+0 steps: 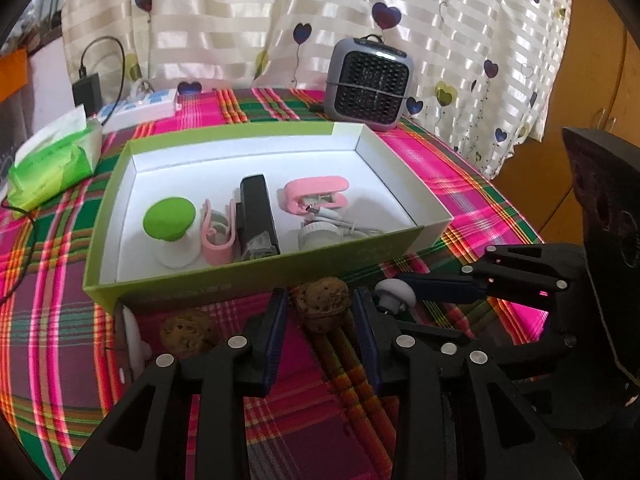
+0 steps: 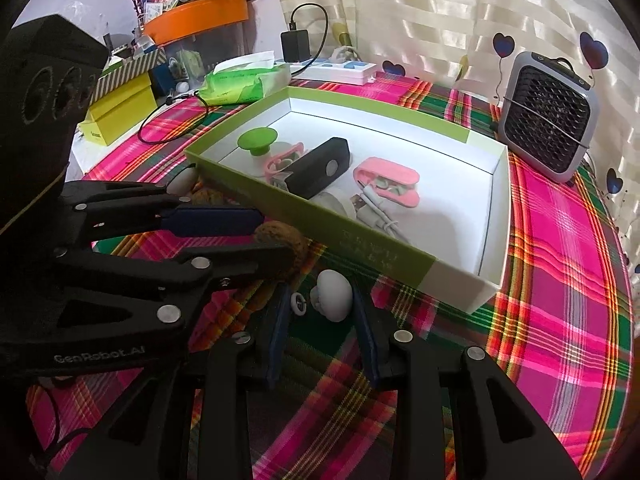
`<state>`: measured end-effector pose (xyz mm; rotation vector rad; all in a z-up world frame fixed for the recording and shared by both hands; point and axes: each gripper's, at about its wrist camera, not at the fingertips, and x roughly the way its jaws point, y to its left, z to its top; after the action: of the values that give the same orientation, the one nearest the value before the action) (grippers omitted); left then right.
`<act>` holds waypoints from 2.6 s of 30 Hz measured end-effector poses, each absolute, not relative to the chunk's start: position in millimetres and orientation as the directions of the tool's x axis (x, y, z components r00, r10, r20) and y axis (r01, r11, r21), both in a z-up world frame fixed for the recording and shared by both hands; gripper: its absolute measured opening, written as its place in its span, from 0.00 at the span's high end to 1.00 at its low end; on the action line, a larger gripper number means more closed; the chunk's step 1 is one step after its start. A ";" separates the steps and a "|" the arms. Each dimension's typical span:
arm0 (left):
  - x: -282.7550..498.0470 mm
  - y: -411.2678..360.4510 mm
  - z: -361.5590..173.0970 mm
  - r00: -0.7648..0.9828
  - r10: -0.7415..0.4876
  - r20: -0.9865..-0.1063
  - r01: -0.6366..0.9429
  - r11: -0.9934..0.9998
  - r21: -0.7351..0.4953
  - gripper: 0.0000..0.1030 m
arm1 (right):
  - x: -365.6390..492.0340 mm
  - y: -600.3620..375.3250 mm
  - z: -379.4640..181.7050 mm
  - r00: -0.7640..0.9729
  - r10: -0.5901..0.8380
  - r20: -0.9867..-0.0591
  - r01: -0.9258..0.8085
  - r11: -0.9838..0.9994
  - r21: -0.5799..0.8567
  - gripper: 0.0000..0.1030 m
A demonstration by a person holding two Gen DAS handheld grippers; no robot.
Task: Organize objects
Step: 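Move the left tool to a brown walnut while the right tool approaches the white egg-shaped item, then grasp the brown walnut with the left tool while the right tool grasps the white egg-shaped item, then carry the walnut and white egg-shaped item over the box with both tools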
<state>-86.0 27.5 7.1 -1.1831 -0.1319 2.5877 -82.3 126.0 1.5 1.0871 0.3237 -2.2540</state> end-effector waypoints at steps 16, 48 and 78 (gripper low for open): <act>-83.9 16.7 13.7 -0.646 0.305 -0.699 -0.185 -0.952 -0.244 0.74 | -74.9 127.3 9.7 -0.503 -0.443 -0.742 0.626 -0.779 0.040 0.68; -69.3 6.5 33.3 -0.750 0.199 -0.631 -0.129 -0.979 -0.155 0.74 | -70.7 138.2 33.1 -0.612 -0.494 -0.618 0.569 -0.817 0.091 0.68; -74.2 -0.9 38.7 -0.783 0.142 -0.605 -0.089 -0.989 -0.117 0.74 | -83.8 137.9 40.9 -0.662 -0.456 -0.594 0.509 -0.856 0.090 0.68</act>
<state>-74.2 -0.9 38.7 -0.9784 -0.1239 2.8533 -83.8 137.9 40.9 0.8486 0.1140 -2.4600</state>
